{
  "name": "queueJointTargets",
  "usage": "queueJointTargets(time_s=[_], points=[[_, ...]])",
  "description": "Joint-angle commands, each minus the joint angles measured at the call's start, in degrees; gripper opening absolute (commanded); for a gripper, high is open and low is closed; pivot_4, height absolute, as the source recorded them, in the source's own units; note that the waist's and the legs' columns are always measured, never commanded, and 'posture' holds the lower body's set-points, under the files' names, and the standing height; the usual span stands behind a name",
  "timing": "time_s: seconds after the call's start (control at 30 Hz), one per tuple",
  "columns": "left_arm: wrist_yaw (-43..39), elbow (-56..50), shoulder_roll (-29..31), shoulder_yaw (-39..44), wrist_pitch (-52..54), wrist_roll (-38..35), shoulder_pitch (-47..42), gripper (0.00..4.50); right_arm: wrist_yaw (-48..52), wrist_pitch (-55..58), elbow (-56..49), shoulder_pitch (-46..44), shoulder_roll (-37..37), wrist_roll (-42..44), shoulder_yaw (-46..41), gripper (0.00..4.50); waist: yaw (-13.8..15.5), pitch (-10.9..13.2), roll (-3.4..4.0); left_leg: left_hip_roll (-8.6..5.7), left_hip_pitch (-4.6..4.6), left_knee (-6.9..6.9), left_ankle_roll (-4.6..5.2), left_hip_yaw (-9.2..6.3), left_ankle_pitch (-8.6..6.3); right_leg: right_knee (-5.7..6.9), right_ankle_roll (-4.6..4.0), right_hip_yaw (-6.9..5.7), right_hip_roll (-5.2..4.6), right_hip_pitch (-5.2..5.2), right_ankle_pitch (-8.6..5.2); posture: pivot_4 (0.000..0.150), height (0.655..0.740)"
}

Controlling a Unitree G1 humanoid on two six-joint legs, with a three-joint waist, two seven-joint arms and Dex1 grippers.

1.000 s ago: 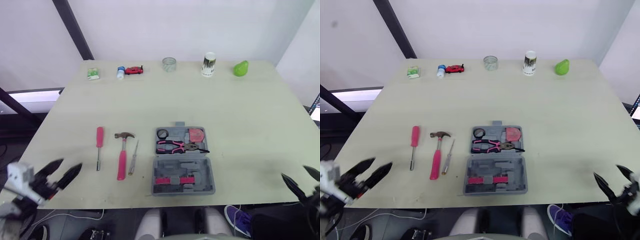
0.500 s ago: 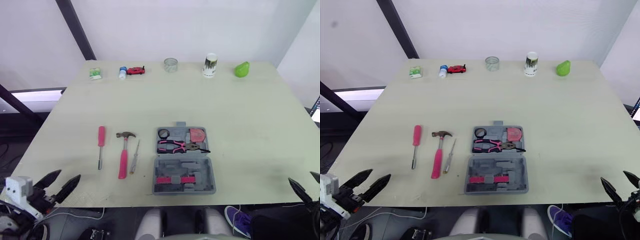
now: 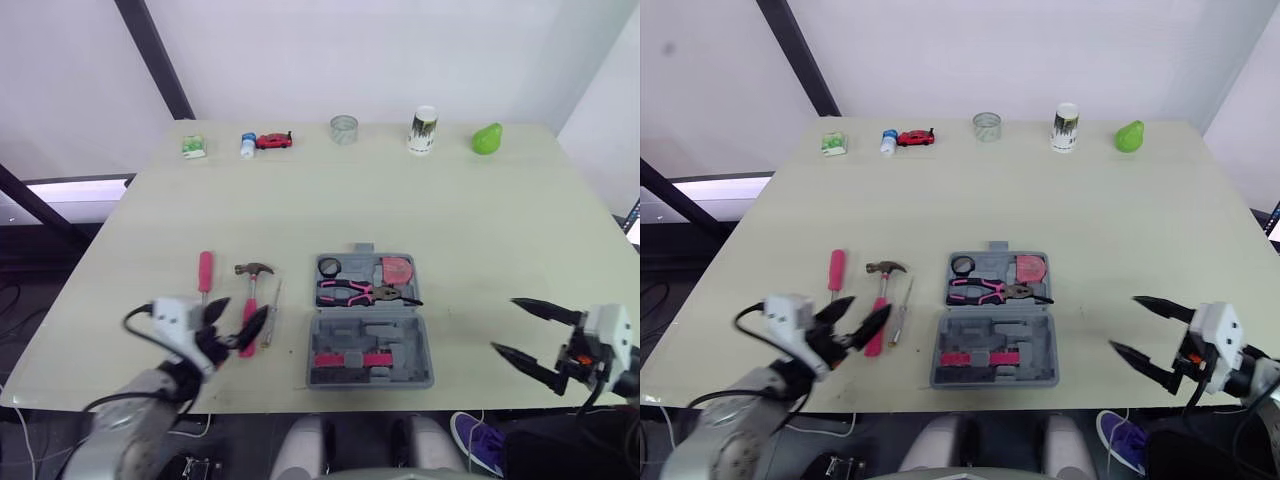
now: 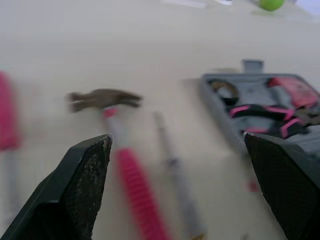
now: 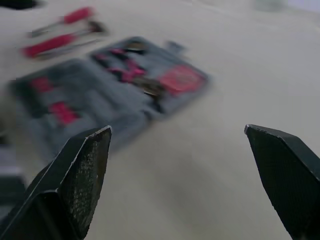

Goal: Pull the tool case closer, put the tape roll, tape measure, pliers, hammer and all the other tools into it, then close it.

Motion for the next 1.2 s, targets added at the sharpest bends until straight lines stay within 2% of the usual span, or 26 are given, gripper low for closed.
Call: queueJointTargets(time_s=[0.03,0.27,0.43,0.6,0.87,0.97,1.0,1.2], points=[[8.1,-3.57,-1.3,-4.0,3.06,5.83,-1.67,4.5,7.61,-2.76,-1.59,-3.56,-1.61,3.78,1.41,4.48,0.12,0.01,0.01,0.01,0.02,-0.01,0.0,-0.03,0.0,0.0,-0.01,-0.01,0.09,0.0,0.0,0.15,0.74],[18.4,-6.13,-6.93,-10.75,8.3,12.18,-3.3,4.5,12.55,-1.97,2.5,-12.95,-3.1,4.42,4.14,4.48,0.62,0.06,-0.02,0.0,0.03,-0.01,-0.01,-0.07,0.0,0.02,0.0,0.0,0.41,0.05,0.0,0.15,0.74],[23.31,-6.82,-10.27,-13.93,13.36,14.99,-4.44,4.5,13.49,-2.94,4.73,-14.18,-2.6,3.33,5.08,4.48,0.82,0.08,-0.05,-0.01,0.0,0.03,0.0,-0.13,0.0,0.03,-0.01,-0.08,0.38,0.08,-0.01,0.15,0.74],[25.07,-5.68,-10.29,-15.97,15.47,18.18,-6.24,4.5,12.91,-2.61,4.44,-14.25,-2.15,3.03,5.59,4.48,0.64,0.08,-0.05,-0.01,0.03,0.03,0.0,-0.12,0.0,0.06,-0.01,-0.07,0.39,0.08,-0.01,0.15,0.74],[24.92,-2.46,-12.27,-15.2,17.13,18.46,-8.85,4.5,12.07,-1.82,3.62,-14.35,-2.35,3.11,5.51,4.48,0.69,0.08,-0.04,-0.01,0.02,0.04,-0.01,-0.11,0.0,0.07,-0.01,-0.07,0.39,0.08,-0.01,0.15,0.74],[23.48,0.51,-12.55,-14.47,16.4,17.69,-10.22,3.71,11.41,-1.55,3.2,-14.18,-2.27,3.14,5.45,4.5,0.68,0.08,-0.04,-0.02,0.03,0.04,-0.01,-0.12,0.01,0.08,-0.01,-0.07,0.4,0.08,-0.01,0.15,0.74],[23.12,1.31,-12.53,-14.39,15.92,17.77,-10.49,3.29,11.16,-1.54,3.03,-14.12,-2.16,3.1,5.45,4.5,0.69,0.08,-0.04,-0.02,0.03,0.04,-0.01,-0.12,0.01,0.08,-0.01,-0.08,0.4,0.08,-0.01,0.15,0.74],[22.25,3.71,-12.33,-13.75,13.62,18.8,-10.57,3.29,10.2,-1.76,2.6,-13.4,-1.93,2.69,5.31,4.5,0.68,0.08,-0.04,-0.02,0.03,0.04,-0.01,-0.12,0.01,0.07,-0.01,-0.08,0.39,0.08,0.0,0.15,0.74]])
